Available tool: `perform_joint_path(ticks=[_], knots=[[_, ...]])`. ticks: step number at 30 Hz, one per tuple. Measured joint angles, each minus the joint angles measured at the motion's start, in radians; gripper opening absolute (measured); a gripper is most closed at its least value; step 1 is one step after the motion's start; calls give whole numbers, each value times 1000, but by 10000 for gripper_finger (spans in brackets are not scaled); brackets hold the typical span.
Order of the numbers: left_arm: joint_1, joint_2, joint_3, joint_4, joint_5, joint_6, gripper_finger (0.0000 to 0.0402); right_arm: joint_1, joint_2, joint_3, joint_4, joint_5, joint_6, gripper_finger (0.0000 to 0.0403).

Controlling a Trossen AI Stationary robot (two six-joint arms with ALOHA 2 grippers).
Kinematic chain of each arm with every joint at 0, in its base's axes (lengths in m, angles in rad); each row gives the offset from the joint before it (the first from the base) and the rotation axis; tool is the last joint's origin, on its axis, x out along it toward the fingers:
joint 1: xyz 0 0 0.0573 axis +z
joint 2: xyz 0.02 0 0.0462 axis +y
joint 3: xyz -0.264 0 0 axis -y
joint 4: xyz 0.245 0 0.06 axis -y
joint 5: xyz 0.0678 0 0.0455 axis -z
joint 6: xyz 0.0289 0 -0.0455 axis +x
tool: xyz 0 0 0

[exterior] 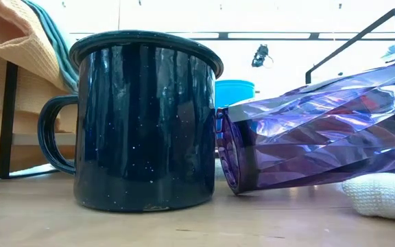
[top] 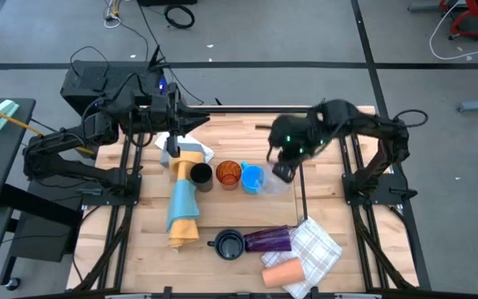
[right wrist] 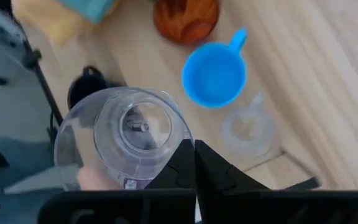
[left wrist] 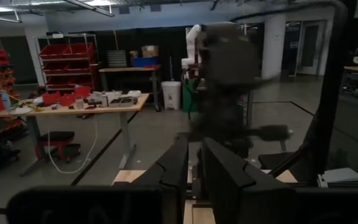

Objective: Stack small to large cups/mugs on shelf
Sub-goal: Put the transparent mug on the shelf

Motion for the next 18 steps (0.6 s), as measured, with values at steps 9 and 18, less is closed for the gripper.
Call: perform_joint_path(ticks=[9,18], knots=[[21,0,0,0,0,-6,62,107,5,-275,86,8,81,0],[21,0,0,0,0,-11,53,126,5,-476,253,10,143,0]])
